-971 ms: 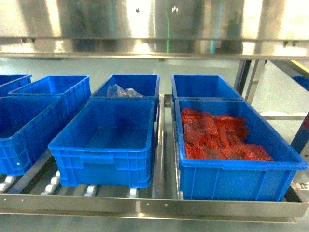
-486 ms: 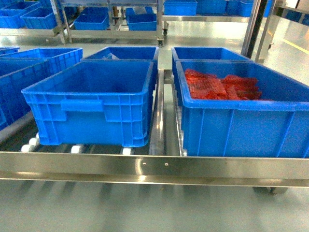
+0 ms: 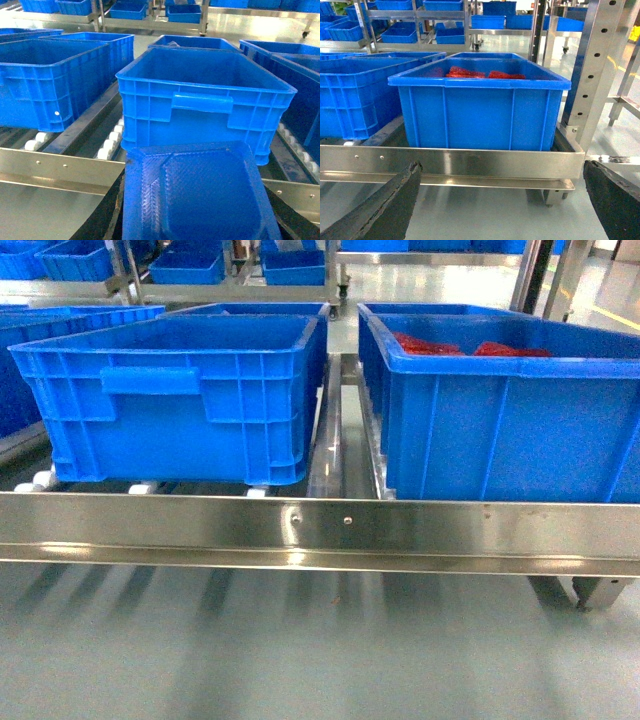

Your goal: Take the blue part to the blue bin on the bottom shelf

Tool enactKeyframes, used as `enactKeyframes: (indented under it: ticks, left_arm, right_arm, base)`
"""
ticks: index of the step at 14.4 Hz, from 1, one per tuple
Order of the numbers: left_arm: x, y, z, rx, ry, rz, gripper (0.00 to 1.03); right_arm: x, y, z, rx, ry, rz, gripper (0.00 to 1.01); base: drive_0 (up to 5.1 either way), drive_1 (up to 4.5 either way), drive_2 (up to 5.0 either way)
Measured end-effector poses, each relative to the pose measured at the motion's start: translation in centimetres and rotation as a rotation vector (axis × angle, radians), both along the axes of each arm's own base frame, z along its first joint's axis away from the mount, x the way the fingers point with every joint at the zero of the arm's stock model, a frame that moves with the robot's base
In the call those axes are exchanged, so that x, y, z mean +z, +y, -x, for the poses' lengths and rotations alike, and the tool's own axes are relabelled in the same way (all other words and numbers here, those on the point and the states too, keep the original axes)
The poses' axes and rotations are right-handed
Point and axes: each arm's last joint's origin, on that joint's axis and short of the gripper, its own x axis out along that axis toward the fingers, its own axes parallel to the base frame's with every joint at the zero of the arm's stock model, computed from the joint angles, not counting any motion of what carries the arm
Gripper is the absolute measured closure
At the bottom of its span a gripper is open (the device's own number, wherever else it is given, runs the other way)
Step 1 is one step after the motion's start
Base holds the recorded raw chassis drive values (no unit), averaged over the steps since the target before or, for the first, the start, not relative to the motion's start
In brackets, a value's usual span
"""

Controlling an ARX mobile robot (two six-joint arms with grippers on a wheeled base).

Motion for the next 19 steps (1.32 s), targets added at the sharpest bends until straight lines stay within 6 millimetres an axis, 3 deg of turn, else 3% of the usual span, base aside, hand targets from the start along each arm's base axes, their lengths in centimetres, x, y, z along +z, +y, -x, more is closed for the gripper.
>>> enactKeyframes:
  ticks: [5, 19]
  left_arm:
    - [0.0, 0.0, 0.0, 0.0, 0.0, 0.0, 0.59]
    - [0.0, 0.0, 0.0, 0.0, 0.0, 0.0, 0.59]
  right_arm:
    - [0.0, 0.0, 0.0, 0.0, 0.0, 0.0, 0.03]
    - [0.04, 0.0, 0.0, 0.0, -0.004, 0.0, 0.03]
  base:
    - [0.0, 0.0, 0.0]
    - [0.0, 4.03, -4.1]
